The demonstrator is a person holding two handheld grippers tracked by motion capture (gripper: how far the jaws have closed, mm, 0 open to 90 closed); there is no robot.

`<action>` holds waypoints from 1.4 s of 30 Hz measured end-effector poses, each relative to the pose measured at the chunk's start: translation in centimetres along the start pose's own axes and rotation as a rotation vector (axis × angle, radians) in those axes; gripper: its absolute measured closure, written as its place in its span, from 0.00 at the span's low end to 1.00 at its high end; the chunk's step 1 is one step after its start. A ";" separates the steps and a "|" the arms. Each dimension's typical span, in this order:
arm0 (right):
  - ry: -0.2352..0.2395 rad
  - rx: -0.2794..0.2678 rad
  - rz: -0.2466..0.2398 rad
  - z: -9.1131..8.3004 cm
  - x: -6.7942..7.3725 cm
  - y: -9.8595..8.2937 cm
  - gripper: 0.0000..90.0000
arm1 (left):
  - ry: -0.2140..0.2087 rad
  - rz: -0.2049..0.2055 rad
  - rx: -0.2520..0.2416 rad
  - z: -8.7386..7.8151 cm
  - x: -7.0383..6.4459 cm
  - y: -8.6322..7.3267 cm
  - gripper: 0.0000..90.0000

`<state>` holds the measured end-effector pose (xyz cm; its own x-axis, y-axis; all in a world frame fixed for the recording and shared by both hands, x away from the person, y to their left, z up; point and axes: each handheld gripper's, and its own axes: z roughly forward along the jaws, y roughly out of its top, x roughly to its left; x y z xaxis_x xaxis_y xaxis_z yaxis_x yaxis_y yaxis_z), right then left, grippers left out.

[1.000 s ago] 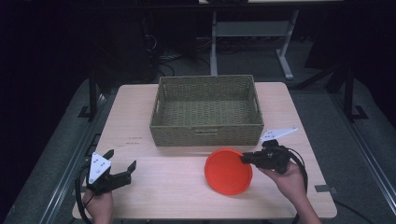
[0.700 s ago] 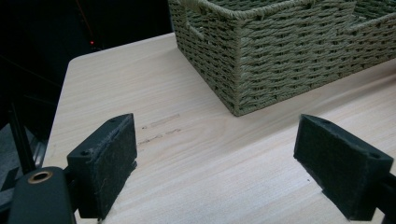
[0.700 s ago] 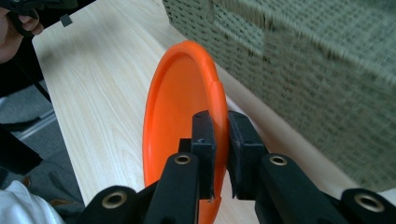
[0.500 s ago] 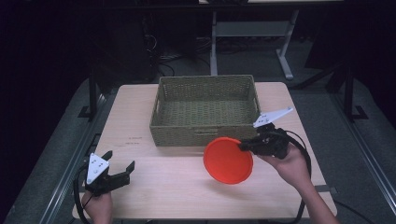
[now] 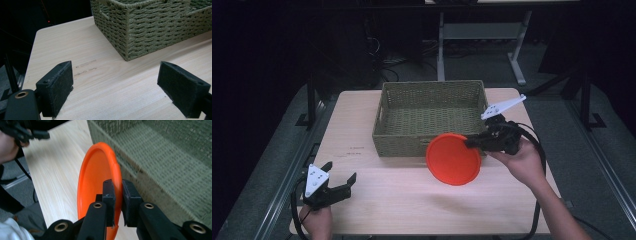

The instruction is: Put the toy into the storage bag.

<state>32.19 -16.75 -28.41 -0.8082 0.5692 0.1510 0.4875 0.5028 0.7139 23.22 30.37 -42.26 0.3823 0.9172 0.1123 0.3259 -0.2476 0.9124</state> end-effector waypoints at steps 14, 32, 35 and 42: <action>-0.032 -0.032 0.006 -1.6 -1.9 5.4 0.91 | -0.003 -0.002 -0.003 0.0 0.1 0.0 0.14; -0.060 -0.024 0.069 0.2 -4.6 9.0 0.91 | -0.010 0.007 0.004 0.1 0.1 0.0 0.14; -0.072 -0.024 0.086 0.4 -5.1 9.3 0.91 | -0.013 0.001 -0.002 0.1 -0.1 0.0 0.14; -0.097 -0.025 0.132 1.2 -6.6 9.5 0.91 | -0.014 0.002 0.004 0.1 0.0 0.0 0.14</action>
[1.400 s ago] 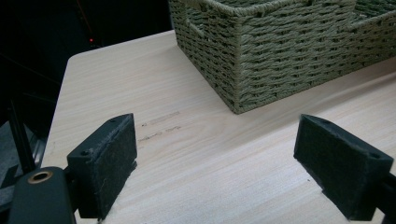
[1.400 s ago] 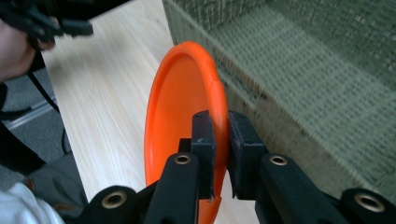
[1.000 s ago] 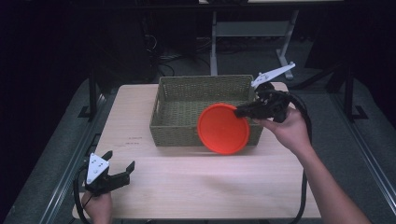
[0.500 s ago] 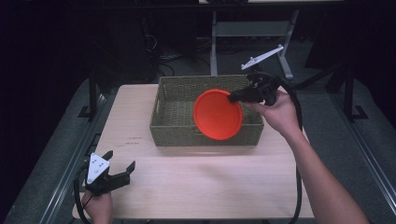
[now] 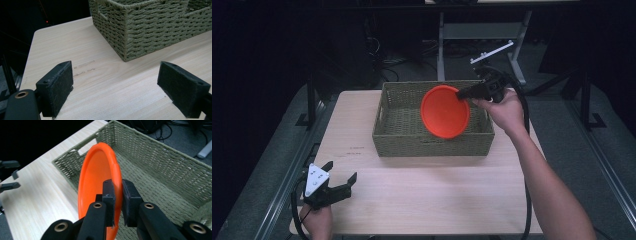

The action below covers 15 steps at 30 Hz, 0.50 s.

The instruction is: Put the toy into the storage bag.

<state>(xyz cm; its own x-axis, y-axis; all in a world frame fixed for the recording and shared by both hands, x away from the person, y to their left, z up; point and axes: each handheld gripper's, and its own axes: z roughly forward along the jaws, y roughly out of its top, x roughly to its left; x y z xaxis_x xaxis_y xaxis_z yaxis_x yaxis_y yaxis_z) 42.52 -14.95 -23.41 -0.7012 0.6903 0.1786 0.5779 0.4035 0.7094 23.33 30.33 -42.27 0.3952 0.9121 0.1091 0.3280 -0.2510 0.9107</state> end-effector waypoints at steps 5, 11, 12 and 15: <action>-0.026 0.009 0.027 0.6 -1.0 0.2 0.91 | -0.002 0.001 0.002 0.0 0.0 0.0 0.14; -0.043 0.003 0.058 1.2 -1.8 0.5 0.91 | -0.003 0.000 0.003 0.1 0.0 0.0 0.14; -0.045 0.002 0.063 1.3 -1.9 0.5 0.91 | -0.005 0.005 0.001 0.1 -0.1 0.0 0.14; -0.049 -0.002 0.073 1.7 -2.1 0.6 0.91 | -0.007 0.005 0.004 0.1 -0.1 0.0 0.14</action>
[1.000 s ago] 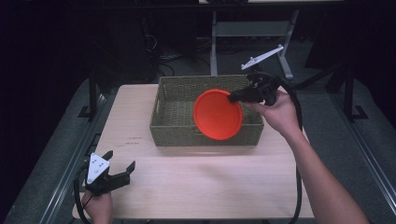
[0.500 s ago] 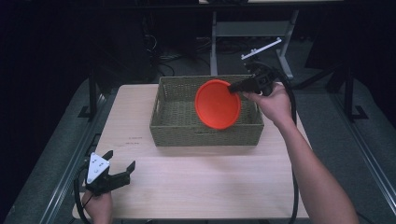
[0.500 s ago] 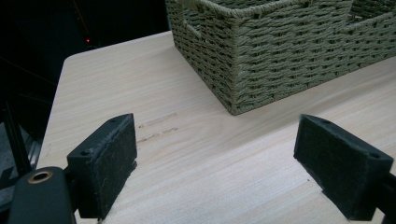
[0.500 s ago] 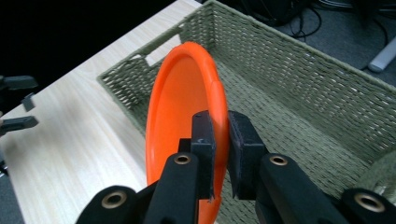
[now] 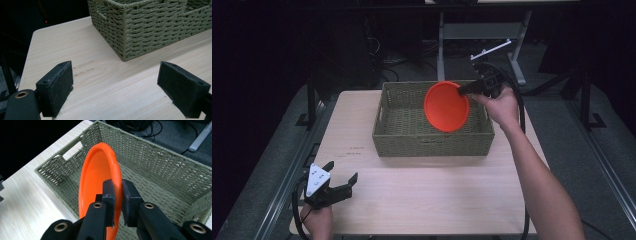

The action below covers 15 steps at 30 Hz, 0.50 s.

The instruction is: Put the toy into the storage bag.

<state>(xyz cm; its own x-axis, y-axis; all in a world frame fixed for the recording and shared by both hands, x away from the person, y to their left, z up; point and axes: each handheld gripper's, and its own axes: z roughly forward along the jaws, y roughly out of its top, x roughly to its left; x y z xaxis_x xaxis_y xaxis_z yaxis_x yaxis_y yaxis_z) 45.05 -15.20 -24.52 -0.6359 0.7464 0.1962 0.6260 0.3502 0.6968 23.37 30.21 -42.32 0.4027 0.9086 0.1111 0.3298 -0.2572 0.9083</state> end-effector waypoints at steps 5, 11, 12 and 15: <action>-0.011 -0.003 0.017 0.8 -0.4 0.1 0.91 | 0.004 -0.006 -0.003 0.0 0.1 0.0 0.14; -0.024 -0.004 0.053 1.7 -1.4 -0.3 0.91 | 0.001 -0.009 -0.007 0.0 0.1 0.0 0.14; -0.028 0.000 0.060 1.8 -1.5 -0.4 0.91 | 0.003 -0.006 -0.005 0.0 0.1 0.0 0.14; -0.040 0.007 0.066 2.2 -1.9 -0.6 0.91 | 0.002 -0.007 -0.005 0.0 0.1 0.0 0.14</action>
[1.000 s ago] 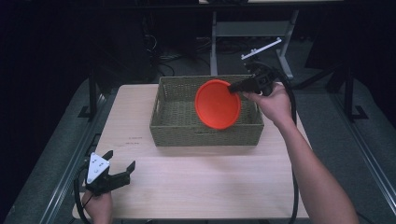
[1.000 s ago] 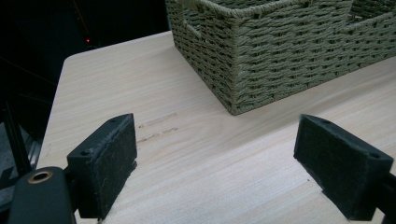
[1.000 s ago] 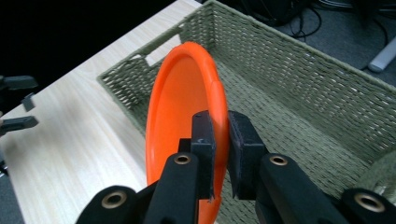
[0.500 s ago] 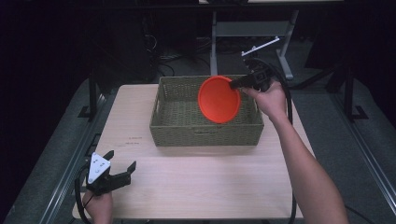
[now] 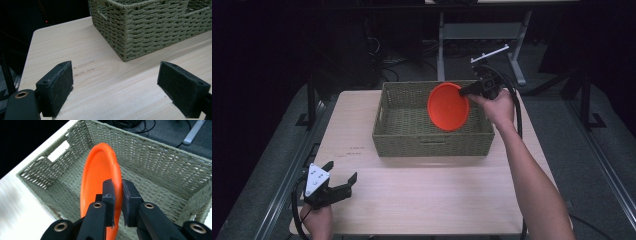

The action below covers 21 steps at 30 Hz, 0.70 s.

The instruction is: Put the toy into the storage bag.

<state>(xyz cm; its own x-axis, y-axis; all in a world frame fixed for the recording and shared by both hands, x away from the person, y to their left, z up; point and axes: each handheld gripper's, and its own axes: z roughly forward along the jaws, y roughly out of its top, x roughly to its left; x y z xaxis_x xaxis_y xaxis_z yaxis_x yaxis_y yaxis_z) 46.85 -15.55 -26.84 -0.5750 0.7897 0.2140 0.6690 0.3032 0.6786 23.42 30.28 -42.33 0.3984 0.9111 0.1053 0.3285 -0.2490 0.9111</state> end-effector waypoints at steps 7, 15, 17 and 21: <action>-0.003 -0.007 0.025 1.1 -0.9 -0.8 0.91 | 0.016 -0.028 -0.011 -0.2 0.5 -0.1 0.14; -0.019 0.026 0.017 3.0 -0.7 -1.0 0.90 | 0.012 -0.019 -0.004 -0.1 0.4 -0.1 0.14; -0.021 0.032 0.019 3.4 -0.7 -1.1 0.90 | 0.014 -0.020 -0.009 -0.2 0.4 -0.1 0.14; -0.028 0.049 0.019 4.3 -0.9 -1.5 0.90 | 0.011 -0.019 -0.004 -0.1 0.4 -0.1 0.14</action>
<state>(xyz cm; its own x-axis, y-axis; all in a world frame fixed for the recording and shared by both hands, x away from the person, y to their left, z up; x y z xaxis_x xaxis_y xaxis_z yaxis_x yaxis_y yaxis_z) 48.38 -14.40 -31.04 -0.5485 0.8103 0.2064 0.7026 0.3129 0.6391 23.41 30.70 -42.35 0.3827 0.9192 0.0928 0.3322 -0.2307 0.9145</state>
